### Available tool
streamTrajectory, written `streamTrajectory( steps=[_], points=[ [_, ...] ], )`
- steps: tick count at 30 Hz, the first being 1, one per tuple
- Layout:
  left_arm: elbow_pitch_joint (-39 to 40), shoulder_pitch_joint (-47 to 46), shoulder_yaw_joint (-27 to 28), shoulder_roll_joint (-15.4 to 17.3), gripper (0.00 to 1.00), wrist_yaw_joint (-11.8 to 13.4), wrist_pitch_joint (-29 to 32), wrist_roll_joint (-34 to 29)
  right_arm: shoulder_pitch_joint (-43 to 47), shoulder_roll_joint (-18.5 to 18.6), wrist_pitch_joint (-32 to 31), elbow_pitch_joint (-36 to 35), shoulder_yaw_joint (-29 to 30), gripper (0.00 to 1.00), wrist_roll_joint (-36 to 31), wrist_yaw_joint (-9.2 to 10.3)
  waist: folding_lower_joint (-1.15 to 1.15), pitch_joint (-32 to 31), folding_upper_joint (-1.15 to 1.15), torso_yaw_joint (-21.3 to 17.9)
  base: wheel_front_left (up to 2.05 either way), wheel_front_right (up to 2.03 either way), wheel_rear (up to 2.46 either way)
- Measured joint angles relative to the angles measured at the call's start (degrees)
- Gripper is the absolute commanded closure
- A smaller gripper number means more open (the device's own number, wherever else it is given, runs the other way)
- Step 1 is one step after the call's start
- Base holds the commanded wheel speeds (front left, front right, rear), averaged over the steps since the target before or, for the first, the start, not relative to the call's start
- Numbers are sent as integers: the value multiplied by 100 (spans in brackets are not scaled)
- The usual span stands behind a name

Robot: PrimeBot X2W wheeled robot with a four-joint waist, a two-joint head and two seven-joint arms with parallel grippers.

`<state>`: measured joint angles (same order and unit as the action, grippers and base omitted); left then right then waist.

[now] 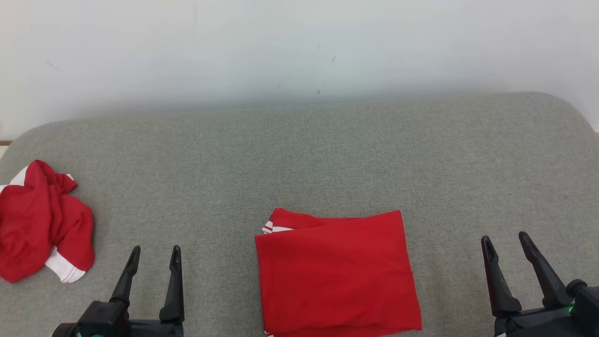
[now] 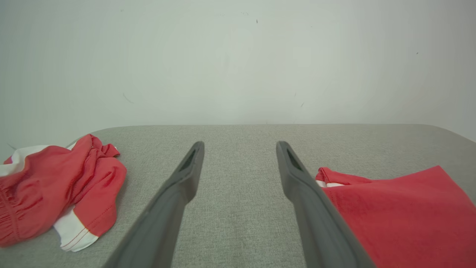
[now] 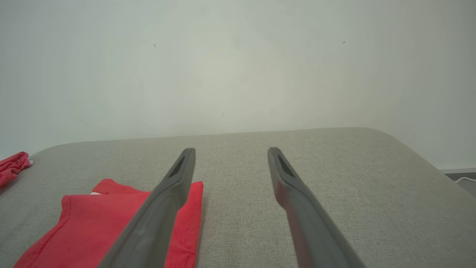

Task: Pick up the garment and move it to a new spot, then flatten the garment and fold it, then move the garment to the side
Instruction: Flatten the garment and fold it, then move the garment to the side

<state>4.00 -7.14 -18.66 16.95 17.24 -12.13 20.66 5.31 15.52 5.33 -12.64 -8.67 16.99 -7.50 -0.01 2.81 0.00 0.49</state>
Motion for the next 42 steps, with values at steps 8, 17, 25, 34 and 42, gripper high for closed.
streamTrajectory(
  steps=[8, 17, 25, 34, 42],
  points=[
    [55, -30, -59, -9, 0, 10, 15, -1, 0, 51, -87, 15, -79, 0, 11, 0, 1, 77, 0, 145, 0, 0, 0],
    [35, -177, -119, -144, 0, 26, -64, -11, -313, 394, -226, 760, -731, 0, 319, 0, 1, 341, 0, 467, 0, 0, 0],
    [-59, -308, -154, -278, 0, 22, -162, -11, -721, 546, -121, 1749, -1293, 0, 735, 0, 1, 616, 0, 783, 0, 0, 0],
    [-127, -438, -129, -331, 0, 0, -226, -29, -1037, 605, -138, 2416, -1563, 18, 1040, 1, 1, 919, 0, 964, 0, 0, 0],
    [-152, -496, -122, -339, 0, -7, -247, -67, -1184, 672, -53, 2441, -1671, 100, 1115, -2, 1, 988, 1, 937, 0, 0, 0]
  ],
)
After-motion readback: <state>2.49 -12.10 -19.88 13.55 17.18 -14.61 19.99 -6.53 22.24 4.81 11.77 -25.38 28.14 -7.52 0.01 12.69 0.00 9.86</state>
